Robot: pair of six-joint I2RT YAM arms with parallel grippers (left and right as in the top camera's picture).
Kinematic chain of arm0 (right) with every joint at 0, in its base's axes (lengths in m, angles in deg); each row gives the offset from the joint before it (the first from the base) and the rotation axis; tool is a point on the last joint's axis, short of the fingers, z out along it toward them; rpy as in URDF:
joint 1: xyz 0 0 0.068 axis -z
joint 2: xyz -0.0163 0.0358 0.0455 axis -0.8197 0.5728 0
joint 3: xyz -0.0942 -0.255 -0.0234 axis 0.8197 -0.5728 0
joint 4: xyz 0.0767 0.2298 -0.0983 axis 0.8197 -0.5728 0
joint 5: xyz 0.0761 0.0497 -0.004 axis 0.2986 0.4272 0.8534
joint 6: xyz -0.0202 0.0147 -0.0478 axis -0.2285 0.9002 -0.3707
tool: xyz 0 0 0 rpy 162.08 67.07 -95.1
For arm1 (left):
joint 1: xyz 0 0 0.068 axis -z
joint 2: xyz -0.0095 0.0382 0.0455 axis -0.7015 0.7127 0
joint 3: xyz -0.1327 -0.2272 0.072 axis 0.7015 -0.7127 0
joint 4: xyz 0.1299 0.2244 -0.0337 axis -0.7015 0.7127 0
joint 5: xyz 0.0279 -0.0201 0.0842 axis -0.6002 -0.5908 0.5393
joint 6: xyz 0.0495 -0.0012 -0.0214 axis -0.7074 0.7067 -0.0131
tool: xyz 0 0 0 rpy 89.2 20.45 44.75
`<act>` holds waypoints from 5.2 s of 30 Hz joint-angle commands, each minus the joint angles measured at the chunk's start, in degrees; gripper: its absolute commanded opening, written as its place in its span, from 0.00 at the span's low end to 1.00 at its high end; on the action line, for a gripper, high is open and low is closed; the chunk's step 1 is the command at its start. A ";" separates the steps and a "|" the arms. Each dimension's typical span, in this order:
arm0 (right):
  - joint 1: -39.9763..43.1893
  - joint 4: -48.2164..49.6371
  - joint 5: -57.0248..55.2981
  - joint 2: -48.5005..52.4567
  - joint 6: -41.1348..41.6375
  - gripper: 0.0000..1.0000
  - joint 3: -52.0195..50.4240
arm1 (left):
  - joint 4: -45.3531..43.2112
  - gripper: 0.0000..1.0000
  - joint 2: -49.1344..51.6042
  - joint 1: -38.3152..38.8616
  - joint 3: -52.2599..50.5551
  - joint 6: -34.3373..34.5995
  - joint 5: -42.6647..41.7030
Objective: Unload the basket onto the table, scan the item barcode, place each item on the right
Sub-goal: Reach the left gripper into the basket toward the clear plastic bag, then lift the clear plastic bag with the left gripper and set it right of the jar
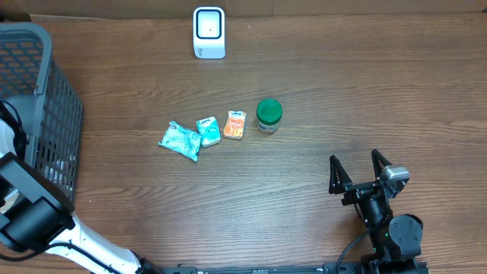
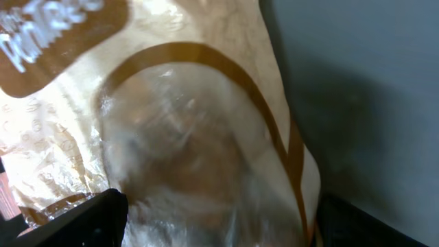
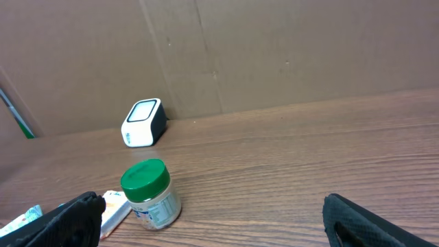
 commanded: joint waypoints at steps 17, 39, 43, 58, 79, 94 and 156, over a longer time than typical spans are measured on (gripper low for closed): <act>0.22 0.17 -0.31 -0.52 -0.04 1.00 -0.59 | 0.07 0.39 8.76 0.00 -0.17 -1.05 2.32; 0.22 0.17 -0.31 -0.52 -0.04 1.00 -0.59 | 22.21 0.19 4.20 0.48 43.69 -9.77 -22.47; 0.22 0.15 -0.31 -0.52 -0.04 1.00 -0.59 | 24.28 0.14 0.83 1.90 52.15 -10.71 -25.35; 0.22 0.15 -0.31 -0.52 -0.04 1.00 -0.59 | 23.19 0.04 -21.31 13.73 57.00 -15.39 -28.79; 0.22 0.15 -0.31 -0.52 -0.04 1.00 -0.59 | 25.14 0.04 -3.30 67.36 49.33 -20.46 -14.16; 0.20 0.17 -0.31 -0.52 -0.04 1.00 -0.59 | 6.58 0.04 13.92 85.81 49.33 -17.86 -2.95; 0.22 0.15 -0.31 -0.52 -0.04 1.00 -0.59 | 21.44 0.81 8.44 83.43 46.53 -6.12 -1.25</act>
